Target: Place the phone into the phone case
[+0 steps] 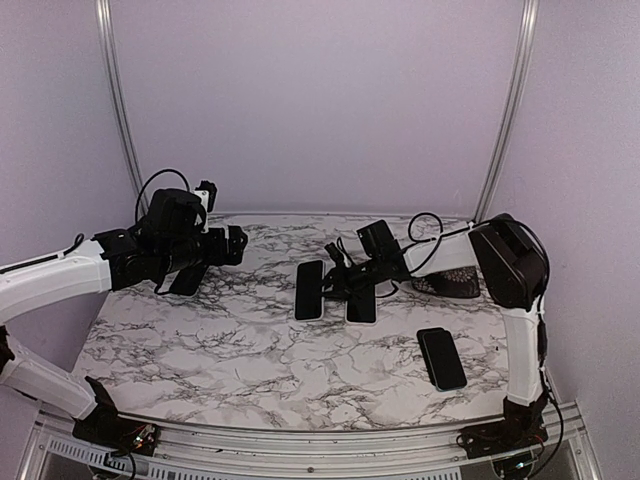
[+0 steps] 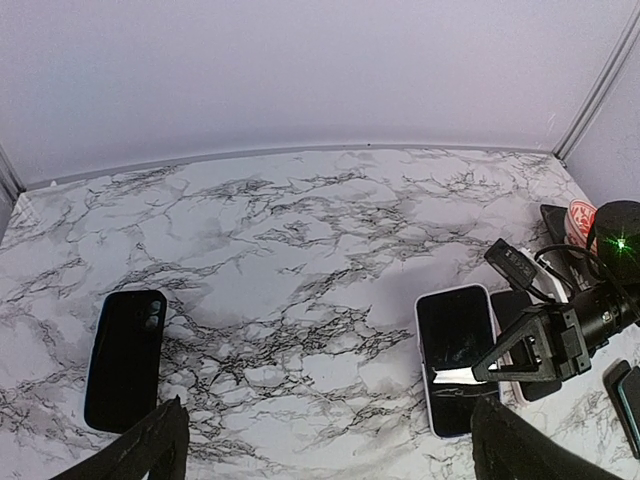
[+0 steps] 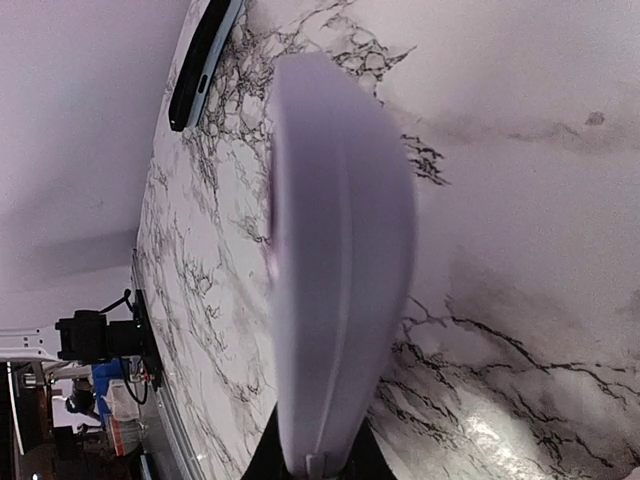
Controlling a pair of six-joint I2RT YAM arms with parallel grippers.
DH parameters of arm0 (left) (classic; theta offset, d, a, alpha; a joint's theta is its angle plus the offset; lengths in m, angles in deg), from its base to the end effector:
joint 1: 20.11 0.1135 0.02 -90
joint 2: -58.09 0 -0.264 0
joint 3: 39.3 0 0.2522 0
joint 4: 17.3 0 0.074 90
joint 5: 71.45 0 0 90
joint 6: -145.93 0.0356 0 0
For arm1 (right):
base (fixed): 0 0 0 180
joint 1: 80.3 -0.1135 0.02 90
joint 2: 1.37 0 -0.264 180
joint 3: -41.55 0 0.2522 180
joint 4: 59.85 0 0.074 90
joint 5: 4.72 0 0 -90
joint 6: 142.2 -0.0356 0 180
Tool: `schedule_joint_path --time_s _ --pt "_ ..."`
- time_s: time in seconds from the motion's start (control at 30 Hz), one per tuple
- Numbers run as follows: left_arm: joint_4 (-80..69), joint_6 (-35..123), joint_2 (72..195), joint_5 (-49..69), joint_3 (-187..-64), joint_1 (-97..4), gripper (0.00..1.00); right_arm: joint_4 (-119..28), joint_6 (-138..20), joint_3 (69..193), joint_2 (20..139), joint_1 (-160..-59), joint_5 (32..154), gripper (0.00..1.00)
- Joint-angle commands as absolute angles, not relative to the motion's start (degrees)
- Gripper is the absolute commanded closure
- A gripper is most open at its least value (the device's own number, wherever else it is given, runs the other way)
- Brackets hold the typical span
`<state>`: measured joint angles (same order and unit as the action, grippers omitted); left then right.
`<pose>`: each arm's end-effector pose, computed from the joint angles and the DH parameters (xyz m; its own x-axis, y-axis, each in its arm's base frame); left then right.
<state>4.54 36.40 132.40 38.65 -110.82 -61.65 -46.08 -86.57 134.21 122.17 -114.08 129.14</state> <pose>0.2313 -0.1886 0.3106 -0.4240 -0.0438 -0.9046 0.2623 0.9501 -0.1689 0.3630 0.2725 0.1341 -0.9398 -0.1389 -0.3123 -0.3393 0.4890 0.8036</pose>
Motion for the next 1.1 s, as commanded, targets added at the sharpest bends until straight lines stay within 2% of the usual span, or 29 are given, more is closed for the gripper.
schedule_joint_path --time_s 0.0,0.07,0.1,0.27,0.5,0.6,0.67,0.77,0.83,0.87,0.93,1.07 --pt "5.4 35.7 132.2 38.9 -110.1 -61.1 0.01 -47.3 -86.2 136.2 121.9 -112.6 127.6 0.86" --pt "5.4 35.7 132.1 39.3 -110.0 -60.9 0.01 -46.7 -85.8 136.0 121.9 -112.2 126.0 0.71" --pt "5.4 35.5 132.1 39.3 -109.9 -60.8 0.01 -44.9 -84.8 136.5 122.0 -112.1 124.6 0.67" --pt "5.4 35.2 132.1 39.6 -109.8 -60.6 0.01 -30.4 -76.1 142.9 123.3 -112.0 116.2 0.62" --pt "5.4 35.3 132.3 40.3 -109.9 -60.3 0.01 -16.1 -68.8 148.9 117.8 -112.4 103.1 0.61" --pt "5.4 35.1 132.5 42.1 -109.4 -60.1 0.01 -7.7 -65.4 152.9 113.5 -113.7 91.1 0.57" --pt "5.4 35.2 132.7 42.8 -109.3 -59.9 0.01 -1.9 -63.7 155.0 110.8 -114.9 80.2 0.49" --pt "5.4 36.6 133.6 43.4 -109.4 -59.6 0.01 11.5 -64.5 158.5 109.8 -116.1 63.4 0.16" --pt "5.7 38.8 135.2 43.6 -110.1 -59.1 0.01 22.8 -68.9 158.3 109.9 -116.3 48.5 0.05" --pt "6.1 39.9 136.3 43.2 -110.7 -58.8 0.01 26.7 -71.9 157.3 109.9 -116.4 42.8 0.02" --pt "8.0 42.7 139.2 41.8 -112.8 -57.7 0.01 32.0 -76.6 154.5 109.3 -116.3 36.5 0.01" --pt "16.5 46.9 148.8 39.0 -120.6 -53.2 0.01 27.9 -76.5 148.0 106.0 -116.2 37.0 0.01"
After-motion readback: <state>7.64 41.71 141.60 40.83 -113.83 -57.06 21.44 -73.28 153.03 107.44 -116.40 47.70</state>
